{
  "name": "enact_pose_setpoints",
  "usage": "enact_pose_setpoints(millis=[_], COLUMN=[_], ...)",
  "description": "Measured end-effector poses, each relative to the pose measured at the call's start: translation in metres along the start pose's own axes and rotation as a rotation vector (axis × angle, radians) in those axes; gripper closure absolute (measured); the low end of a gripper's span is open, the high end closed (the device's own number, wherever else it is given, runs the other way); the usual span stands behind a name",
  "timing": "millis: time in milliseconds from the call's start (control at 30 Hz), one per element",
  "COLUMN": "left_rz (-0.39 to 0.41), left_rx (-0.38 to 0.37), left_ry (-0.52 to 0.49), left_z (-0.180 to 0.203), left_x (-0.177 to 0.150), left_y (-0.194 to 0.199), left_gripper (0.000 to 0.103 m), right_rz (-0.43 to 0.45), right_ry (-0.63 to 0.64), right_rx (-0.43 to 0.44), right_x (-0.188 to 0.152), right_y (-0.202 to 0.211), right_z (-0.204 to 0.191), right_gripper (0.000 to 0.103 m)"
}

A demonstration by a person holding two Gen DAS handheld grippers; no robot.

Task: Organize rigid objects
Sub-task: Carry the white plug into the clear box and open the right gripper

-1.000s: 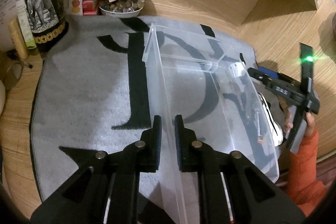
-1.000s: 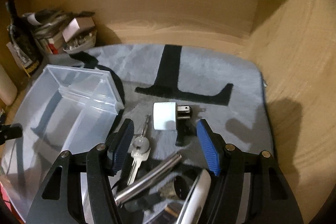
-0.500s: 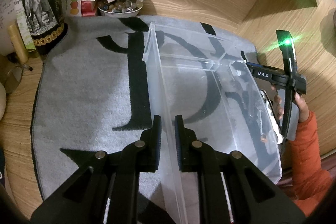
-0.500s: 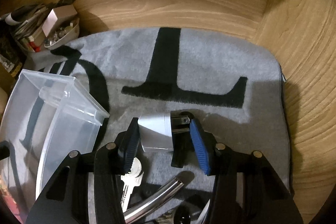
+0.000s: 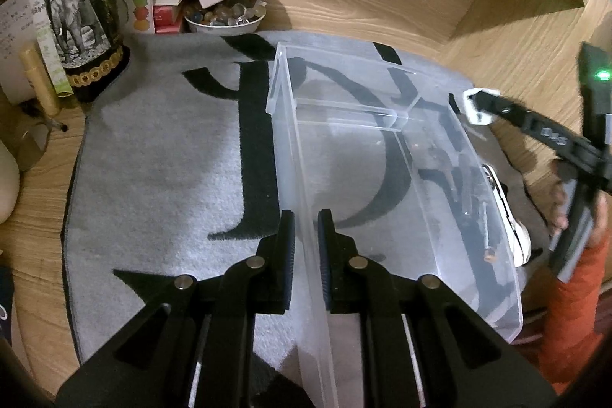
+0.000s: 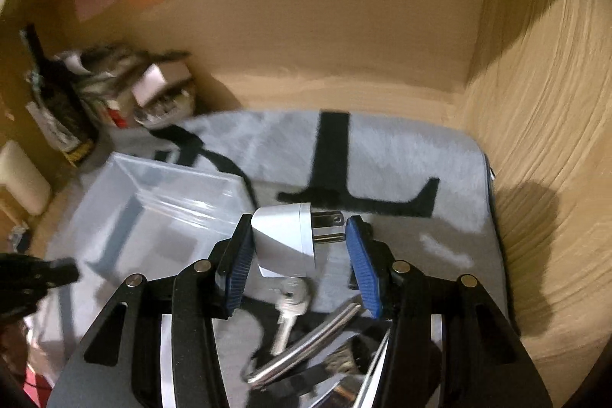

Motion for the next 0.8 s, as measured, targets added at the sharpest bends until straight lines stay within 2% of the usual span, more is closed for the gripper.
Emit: enact_pose_setpoints(millis=[233, 367, 633, 800], left_rz=[0.017, 0.025, 0.029, 0.034], left_rx=[0.022, 0.030, 0.029, 0.027], left_ry=[0.004, 0.005, 0.011, 0.014], left_z=[-0.001, -0.001, -0.001, -0.001], left_x=[0.000, 0.000, 0.000, 0.000], left_y=[0.001, 0.002, 0.002, 0.002], left_gripper=[0.092, 0.092, 0.092, 0.092], right_rz=[0.074, 0.087, 0.049, -0.004], right_ry=[0.073, 0.111, 0.160, 0.184], right_rx=[0.060, 0.092, 0.137, 0.170], right_x=[0.007, 0.006, -0.002, -0.008], right_y=[0.033, 0.039, 0.027, 0.004], right_z=[-0.038, -0.059, -0.090, -0.112], right_gripper=[0.058, 0.058, 0.058, 0.058])
Point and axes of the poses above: each gripper's, at about its wrist camera, not at the fingertips, and y roughly against the way its jaws point, z to its right, x to its top, the point moved 9 cm from there along -y, roughly the way its jaws point, and after that the axes turned 2 degrees about z, right-handed, at the moved point
